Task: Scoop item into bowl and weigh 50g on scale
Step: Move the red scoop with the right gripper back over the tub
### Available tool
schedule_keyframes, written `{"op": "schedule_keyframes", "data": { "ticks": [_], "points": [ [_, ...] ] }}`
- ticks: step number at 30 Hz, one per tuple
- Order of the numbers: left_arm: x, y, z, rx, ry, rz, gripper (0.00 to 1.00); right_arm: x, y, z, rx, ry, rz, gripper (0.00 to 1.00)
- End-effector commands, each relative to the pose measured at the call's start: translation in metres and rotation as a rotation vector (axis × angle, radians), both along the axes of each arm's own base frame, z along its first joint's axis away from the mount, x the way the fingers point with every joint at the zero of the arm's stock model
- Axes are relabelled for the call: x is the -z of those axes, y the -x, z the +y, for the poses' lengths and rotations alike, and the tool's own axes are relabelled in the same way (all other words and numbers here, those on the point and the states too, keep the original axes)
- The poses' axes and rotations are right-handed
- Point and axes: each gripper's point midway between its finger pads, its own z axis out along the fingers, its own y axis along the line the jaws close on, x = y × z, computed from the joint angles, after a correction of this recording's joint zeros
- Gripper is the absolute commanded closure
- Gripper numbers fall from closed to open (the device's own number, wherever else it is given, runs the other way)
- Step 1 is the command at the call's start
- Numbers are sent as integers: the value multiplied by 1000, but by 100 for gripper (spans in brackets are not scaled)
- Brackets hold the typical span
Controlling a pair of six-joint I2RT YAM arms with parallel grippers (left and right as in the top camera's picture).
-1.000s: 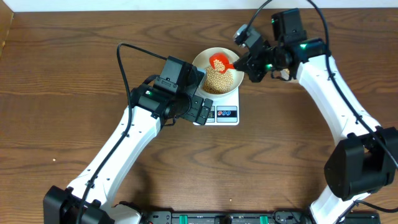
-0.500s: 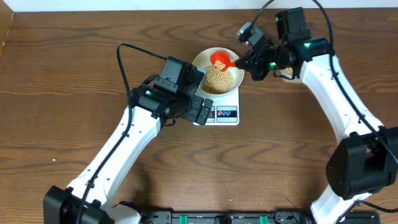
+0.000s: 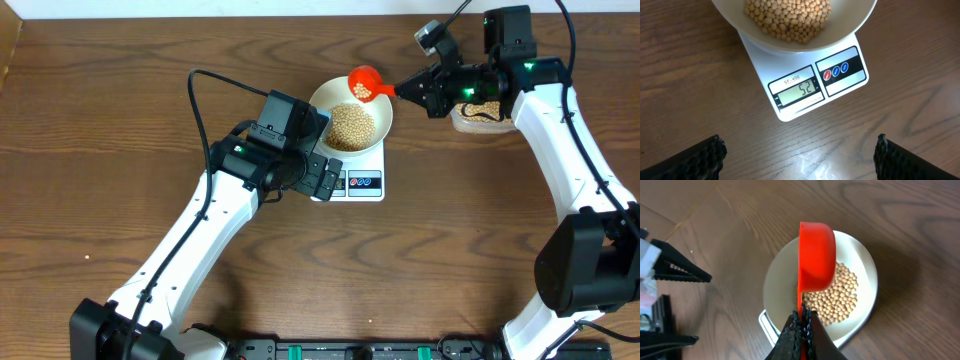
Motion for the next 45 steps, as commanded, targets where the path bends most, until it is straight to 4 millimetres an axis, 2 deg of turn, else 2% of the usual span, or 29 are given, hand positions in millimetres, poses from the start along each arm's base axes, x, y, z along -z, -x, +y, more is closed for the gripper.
{"op": "schedule_keyframes", "data": {
  "ticks": [1,23,28,31,36,41,45],
  "points": [
    [7,1,3,-5,-17,14,4,-16,7,4,-19,-71,10,99],
    [7,1,3,-5,-17,14,4,-21,8,6,-25,-103,20,99],
    [7,1,3,-5,-17,14,4,-31,4,-5,-13,-169,28,99],
    [7,1,3,-5,-17,14,3,-37,-1,-22,21,-208,39,99],
    [7,1,3,-5,-17,14,4,-36,-12,-66,126,-215,57,99],
    [7,1,3,-5,-17,14,4,-40,-19,-122,269,-182,40,99],
    [7,1,3,-5,-17,14,4,-30,-22,-174,457,-33,35,99]
  ]
}}
